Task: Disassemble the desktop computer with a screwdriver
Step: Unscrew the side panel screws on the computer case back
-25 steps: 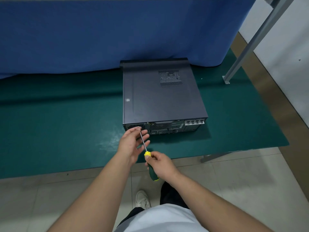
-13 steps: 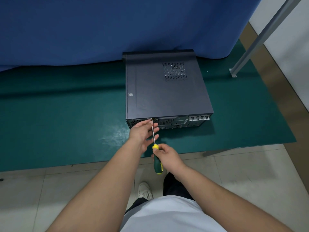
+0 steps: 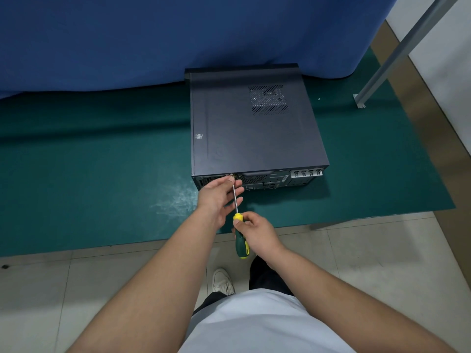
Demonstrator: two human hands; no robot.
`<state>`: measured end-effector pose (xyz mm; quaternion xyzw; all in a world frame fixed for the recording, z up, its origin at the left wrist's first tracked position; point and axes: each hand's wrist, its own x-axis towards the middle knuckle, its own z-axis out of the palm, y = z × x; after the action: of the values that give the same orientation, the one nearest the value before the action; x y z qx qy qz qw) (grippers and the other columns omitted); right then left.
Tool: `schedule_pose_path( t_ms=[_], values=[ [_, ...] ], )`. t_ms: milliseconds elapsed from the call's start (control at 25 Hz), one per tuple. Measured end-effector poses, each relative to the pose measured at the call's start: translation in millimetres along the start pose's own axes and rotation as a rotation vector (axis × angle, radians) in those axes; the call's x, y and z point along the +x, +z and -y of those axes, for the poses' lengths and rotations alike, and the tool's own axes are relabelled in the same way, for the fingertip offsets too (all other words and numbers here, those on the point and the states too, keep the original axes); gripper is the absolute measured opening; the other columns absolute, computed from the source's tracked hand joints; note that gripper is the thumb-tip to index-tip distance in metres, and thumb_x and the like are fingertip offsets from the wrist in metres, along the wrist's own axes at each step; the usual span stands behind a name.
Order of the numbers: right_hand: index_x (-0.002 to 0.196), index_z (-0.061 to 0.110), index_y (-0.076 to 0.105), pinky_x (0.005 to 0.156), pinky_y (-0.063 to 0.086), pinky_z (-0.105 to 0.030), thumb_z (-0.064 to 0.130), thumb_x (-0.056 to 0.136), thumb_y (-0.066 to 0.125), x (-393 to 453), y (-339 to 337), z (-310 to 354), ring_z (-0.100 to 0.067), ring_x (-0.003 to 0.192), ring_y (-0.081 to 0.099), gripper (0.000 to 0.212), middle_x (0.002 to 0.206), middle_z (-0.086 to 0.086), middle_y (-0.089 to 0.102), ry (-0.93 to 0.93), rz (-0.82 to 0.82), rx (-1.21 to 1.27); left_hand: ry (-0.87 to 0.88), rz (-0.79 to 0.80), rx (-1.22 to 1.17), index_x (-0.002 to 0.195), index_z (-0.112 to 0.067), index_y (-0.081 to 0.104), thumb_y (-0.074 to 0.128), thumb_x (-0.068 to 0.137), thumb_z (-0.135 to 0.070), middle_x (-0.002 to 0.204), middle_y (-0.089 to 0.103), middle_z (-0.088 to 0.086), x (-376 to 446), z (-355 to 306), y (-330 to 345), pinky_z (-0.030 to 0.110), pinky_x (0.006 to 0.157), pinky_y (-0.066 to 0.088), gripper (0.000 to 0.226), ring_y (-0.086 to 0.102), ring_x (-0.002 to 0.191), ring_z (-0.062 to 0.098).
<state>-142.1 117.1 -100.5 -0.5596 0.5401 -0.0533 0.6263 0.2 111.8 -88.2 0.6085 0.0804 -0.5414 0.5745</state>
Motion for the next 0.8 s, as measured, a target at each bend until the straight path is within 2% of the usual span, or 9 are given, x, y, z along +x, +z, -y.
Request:
schedule_pose_path(
  t_ms=[120, 240, 360, 480, 560, 680, 800],
  values=[
    [0.091, 0.024, 0.065, 0.076, 0.054, -0.039, 0.036, 0.096, 0.068, -2.3, 2.9, -0.8, -0.024, 0.079, 0.069, 0.013, 0.081, -0.002, 0.075, -0.035, -0.077, -0.104, 0.014, 0.016, 0.028, 0.119, -0.012, 0.066, 0.063, 0.102, -0.017, 0.101, 0.080, 0.004, -1.6, -0.1, -0.1, 0.036, 0.078, 0.062, 0.018, 0.078, 0.093, 0.019],
    [0.084, 0.025, 0.061, 0.063, 0.048, -0.032, 0.044, 0.090, 0.071, -4.7, 5.8, 0.8, -0.009, 0.064, 0.062, 0.021, 0.068, 0.009, 0.069, -0.056, -0.175, -0.195, 0.025, 0.028, 0.058, 0.120, -0.011, 0.065, 0.059, 0.104, -0.017, 0.100, 0.080, 0.003, -3.4, -2.0, 0.8, 0.034, 0.074, 0.063, 0.017, 0.078, 0.092, 0.019],
    [0.082, 0.026, 0.058, 0.066, 0.052, -0.036, 0.048, 0.087, 0.069, -7.9, 10.2, 3.2, -0.008, 0.064, 0.062, 0.025, 0.066, 0.015, 0.067, -0.060, -0.217, -0.238, 0.027, 0.015, 0.077, 0.118, -0.010, 0.065, 0.059, 0.104, -0.017, 0.098, 0.080, 0.004, -5.6, -4.0, 2.9, 0.031, 0.070, 0.063, 0.016, 0.078, 0.090, 0.018],
    [0.081, 0.028, 0.054, 0.071, 0.055, -0.039, 0.052, 0.085, 0.069, -11.6, 11.8, 6.4, -0.009, 0.071, 0.063, 0.028, 0.069, 0.013, 0.066, -0.062, -0.269, -0.276, 0.028, 0.003, 0.082, 0.113, -0.010, 0.066, 0.062, 0.103, -0.014, 0.097, 0.080, 0.008, -7.3, -6.9, 4.4, 0.030, 0.069, 0.063, 0.012, 0.078, 0.087, 0.019],
    [0.083, 0.028, 0.050, 0.069, 0.054, -0.038, 0.056, 0.084, 0.068, -13.1, 11.9, 11.4, -0.012, 0.074, 0.063, 0.032, 0.075, 0.012, 0.066, -0.056, -0.299, -0.343, 0.038, 0.014, 0.136, 0.109, -0.010, 0.066, 0.068, 0.098, -0.011, 0.097, 0.078, 0.011, -8.7, -6.2, 2.7, 0.031, 0.069, 0.063, 0.011, 0.076, 0.082, 0.020],
    [0.083, 0.027, 0.044, 0.060, 0.045, -0.036, 0.053, 0.085, 0.064, -14.4, 15.1, 17.6, -0.021, 0.075, 0.061, 0.033, 0.078, 0.009, 0.062, -0.057, -0.328, -0.460, 0.065, -0.081, 0.330, 0.093, -0.013, 0.066, 0.082, 0.086, -0.013, 0.083, 0.072, 0.009, -9.8, -0.9, 1.2, 0.033, 0.066, 0.062, 0.018, 0.068, 0.068, 0.022],
    [0.087, 0.026, 0.043, 0.055, 0.037, -0.034, 0.049, 0.089, 0.061, -16.9, 18.8, 21.3, -0.028, 0.076, 0.059, 0.029, 0.082, 0.006, 0.060, -0.056, -0.344, -0.533, 0.104, -0.156, 0.436, 0.081, -0.015, 0.063, 0.092, 0.075, -0.015, 0.075, 0.070, 0.005, -10.7, 1.7, -0.9, 0.036, 0.068, 0.061, 0.029, 0.066, 0.065, 0.022]
  ],
)
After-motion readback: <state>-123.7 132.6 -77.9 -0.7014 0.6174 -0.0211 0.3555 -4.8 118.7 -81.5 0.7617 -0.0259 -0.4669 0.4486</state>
